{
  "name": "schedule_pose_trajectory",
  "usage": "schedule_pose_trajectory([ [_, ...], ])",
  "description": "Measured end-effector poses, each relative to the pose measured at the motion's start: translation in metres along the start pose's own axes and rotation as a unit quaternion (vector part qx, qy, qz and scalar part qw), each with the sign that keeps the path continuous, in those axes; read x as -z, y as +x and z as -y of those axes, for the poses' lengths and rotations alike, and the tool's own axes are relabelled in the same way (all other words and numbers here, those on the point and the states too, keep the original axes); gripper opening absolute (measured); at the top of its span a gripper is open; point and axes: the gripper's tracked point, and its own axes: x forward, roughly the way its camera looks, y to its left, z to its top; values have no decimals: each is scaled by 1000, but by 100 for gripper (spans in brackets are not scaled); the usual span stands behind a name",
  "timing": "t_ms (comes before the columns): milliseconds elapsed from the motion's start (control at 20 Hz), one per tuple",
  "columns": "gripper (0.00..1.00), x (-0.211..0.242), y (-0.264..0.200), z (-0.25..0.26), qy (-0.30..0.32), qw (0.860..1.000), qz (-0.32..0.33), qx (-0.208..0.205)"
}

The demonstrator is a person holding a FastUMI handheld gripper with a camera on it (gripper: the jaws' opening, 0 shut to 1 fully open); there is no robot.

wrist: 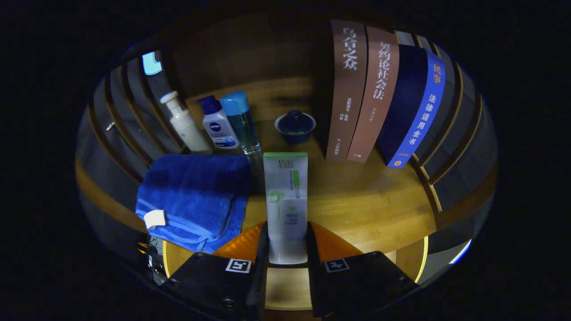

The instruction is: Pull open the drawer, take out the items inside it, and place them on the countertop above the cabinet.

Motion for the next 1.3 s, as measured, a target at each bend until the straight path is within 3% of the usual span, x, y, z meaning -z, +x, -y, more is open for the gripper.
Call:
schedule_pose_trajectory([
  [300,44,6,25,2,4,1000,-19,13],
  [450,55,4,25,6,0,1000,-10,23],
  [600,88,-5,17,6,-10,999,5,30],
  [750,98,-4,8,6,-10,999,12,28],
  [1050,100,10,-43,0,-12,998,62,11],
  [1300,100,33,-116,-5,6,986,168,-19],
])
